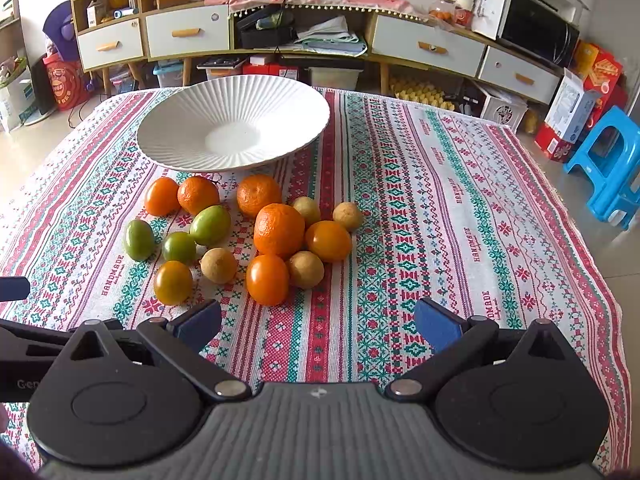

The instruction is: Organize fruits

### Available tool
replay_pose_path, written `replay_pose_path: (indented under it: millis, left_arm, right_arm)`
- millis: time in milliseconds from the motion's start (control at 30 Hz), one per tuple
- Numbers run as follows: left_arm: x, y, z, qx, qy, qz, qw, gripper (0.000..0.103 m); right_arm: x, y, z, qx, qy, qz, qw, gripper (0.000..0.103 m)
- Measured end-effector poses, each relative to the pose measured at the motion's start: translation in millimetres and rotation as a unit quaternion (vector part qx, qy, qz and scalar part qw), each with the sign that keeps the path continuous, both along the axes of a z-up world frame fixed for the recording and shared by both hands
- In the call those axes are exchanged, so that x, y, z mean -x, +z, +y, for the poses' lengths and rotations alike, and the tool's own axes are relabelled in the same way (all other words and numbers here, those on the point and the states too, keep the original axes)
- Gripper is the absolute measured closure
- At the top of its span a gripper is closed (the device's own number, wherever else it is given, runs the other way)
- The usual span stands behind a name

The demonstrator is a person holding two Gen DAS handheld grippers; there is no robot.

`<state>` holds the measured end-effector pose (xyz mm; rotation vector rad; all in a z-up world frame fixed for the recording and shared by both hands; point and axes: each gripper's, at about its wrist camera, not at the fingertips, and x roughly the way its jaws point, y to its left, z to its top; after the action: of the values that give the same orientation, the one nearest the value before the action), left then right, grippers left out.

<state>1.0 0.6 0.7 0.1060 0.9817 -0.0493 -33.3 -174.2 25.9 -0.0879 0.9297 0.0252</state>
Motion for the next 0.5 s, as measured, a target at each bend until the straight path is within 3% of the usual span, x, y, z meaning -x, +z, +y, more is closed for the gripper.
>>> replay_pose_path:
  millis: [500]
  left_arm:
    - [1.6,2.4,2.0,-0.003,0.004,-0.009,0.9999,0.0]
  right_arm:
    - [-0.5,0.6,0.7,0.001,0.002,0.0,1.0,0.0]
